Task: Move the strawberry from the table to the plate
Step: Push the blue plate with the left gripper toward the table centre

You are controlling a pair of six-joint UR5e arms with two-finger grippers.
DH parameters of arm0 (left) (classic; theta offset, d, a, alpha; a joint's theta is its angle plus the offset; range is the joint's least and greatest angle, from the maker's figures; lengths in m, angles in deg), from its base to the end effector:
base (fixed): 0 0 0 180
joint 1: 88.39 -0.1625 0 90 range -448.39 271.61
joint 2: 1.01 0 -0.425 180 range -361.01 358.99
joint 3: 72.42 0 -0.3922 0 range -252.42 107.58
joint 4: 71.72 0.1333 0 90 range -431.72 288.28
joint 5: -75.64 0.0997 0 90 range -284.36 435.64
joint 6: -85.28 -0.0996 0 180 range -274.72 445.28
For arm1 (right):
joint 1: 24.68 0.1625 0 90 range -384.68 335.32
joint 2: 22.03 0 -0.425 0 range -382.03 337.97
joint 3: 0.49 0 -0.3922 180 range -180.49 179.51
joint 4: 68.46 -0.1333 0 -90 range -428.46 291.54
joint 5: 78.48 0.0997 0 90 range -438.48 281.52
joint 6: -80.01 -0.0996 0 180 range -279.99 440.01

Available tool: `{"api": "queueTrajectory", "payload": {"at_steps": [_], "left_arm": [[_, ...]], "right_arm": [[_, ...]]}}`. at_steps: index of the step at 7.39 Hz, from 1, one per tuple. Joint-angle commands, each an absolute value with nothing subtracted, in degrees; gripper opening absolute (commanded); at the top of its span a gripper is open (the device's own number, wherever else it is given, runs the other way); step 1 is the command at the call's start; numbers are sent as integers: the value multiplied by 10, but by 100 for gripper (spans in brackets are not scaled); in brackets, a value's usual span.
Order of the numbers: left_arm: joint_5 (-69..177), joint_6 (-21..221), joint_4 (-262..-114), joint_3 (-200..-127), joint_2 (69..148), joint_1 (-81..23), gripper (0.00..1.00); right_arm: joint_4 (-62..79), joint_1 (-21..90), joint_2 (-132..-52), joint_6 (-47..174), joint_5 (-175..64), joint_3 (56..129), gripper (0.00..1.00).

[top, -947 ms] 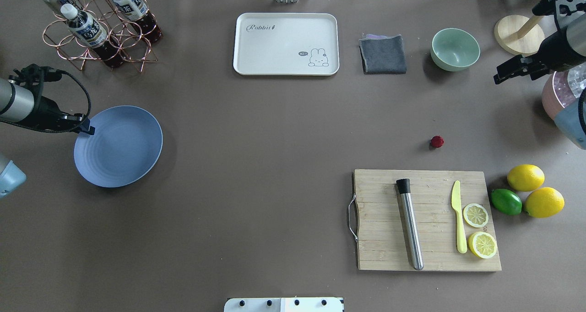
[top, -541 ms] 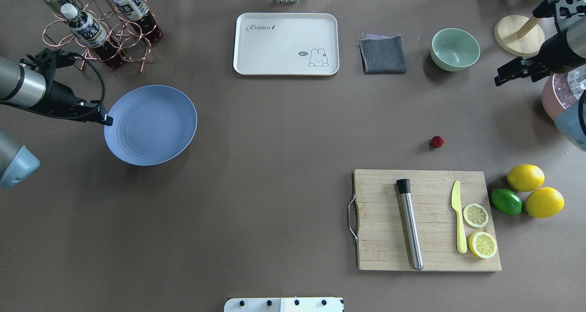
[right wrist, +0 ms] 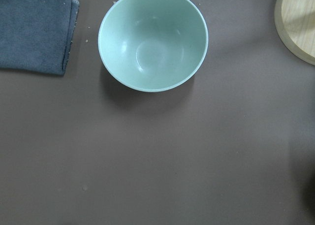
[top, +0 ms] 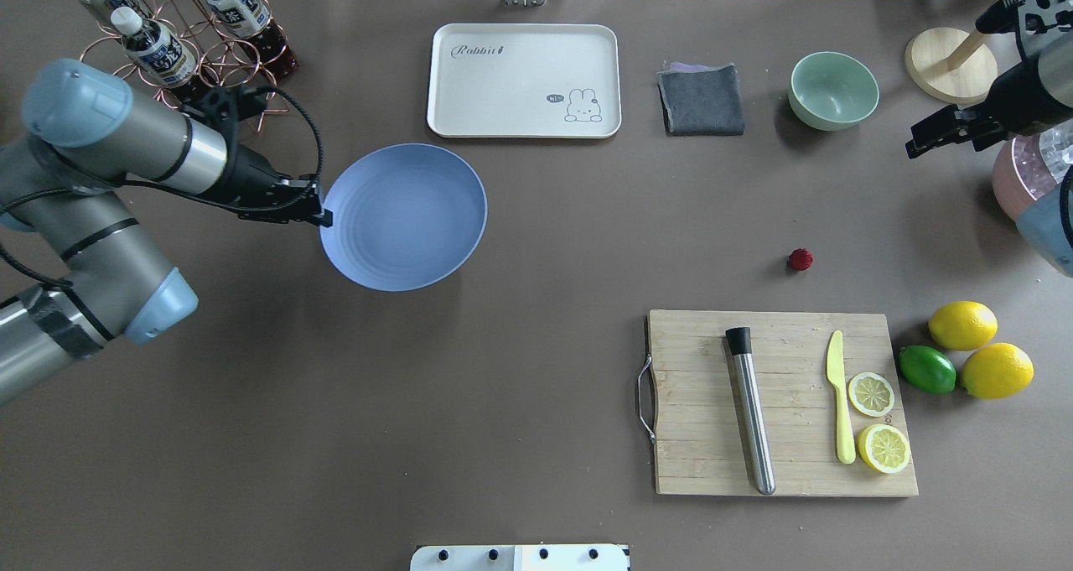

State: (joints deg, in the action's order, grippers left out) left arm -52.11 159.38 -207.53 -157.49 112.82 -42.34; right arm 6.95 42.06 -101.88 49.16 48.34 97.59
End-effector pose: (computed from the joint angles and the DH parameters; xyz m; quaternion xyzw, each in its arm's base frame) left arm 0.4036 -0.5229 0.3677 0.0263 0.5748 -0.0407 0.8168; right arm -0.1592 -0.5568 0.4711 0.1009 -0.3917 -0.0288 0.9141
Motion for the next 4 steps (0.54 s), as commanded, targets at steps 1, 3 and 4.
{"api": "queueTrajectory", "payload": {"at_steps": [1,3,4], "left_arm": [[-455,1630,-2009,-1567,1204,-490,0],[-405,1641,-2004,-1562,1215,-524,0],[-395,1642,-2005,-1544,1225,-531,0]], "right_arm": [[69,421,-1021,492,483,976,100],[69,420,-1022,492,483,977,100],[69,421,-1022,492,483,977,100]]}}
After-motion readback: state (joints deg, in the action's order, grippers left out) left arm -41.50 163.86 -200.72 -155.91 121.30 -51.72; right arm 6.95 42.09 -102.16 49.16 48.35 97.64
